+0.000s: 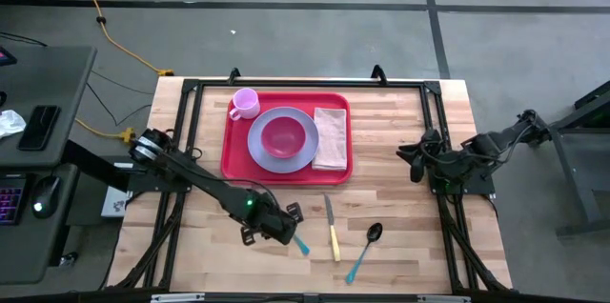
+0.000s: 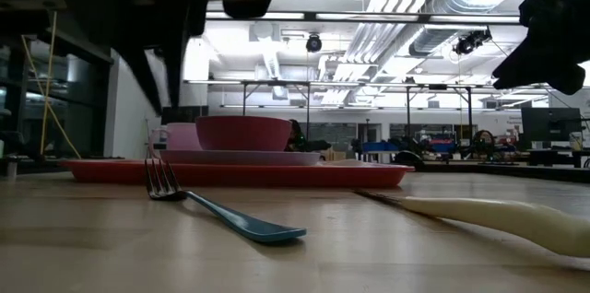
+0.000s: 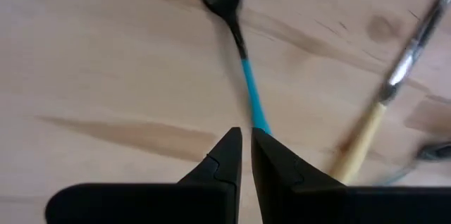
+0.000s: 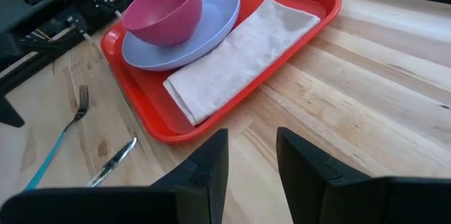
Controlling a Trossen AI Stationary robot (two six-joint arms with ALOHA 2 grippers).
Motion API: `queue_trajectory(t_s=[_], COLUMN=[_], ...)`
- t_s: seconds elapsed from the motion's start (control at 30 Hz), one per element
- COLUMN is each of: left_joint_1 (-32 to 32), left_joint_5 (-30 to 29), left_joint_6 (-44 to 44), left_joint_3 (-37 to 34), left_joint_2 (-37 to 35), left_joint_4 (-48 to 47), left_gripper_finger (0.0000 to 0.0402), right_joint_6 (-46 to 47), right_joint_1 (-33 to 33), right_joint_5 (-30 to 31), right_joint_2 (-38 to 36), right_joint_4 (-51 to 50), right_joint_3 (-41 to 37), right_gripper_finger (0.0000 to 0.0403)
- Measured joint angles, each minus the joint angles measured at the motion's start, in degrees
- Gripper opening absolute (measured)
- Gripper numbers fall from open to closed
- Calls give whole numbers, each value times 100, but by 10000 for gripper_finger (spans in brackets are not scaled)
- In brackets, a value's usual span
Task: Set up tray
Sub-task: Put the blue fork on the white table napkin to the right of the purple plate
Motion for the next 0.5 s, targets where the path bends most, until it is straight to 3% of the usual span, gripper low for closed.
queue_trajectory(t_s=[0.5], left_joint_1=[1], left_joint_5=[-247], left_joint_6=[382], left_joint_3=[2], left_joint_2=[-4], left_joint_4=[4], left_gripper_finger=[65], right_joint_6=[-182], right_joint_1=[0], right_joint_5=[-125], right_joint_2=[33], right_joint_4=[26], right_joint_3=[0], right_gripper_finger=[99])
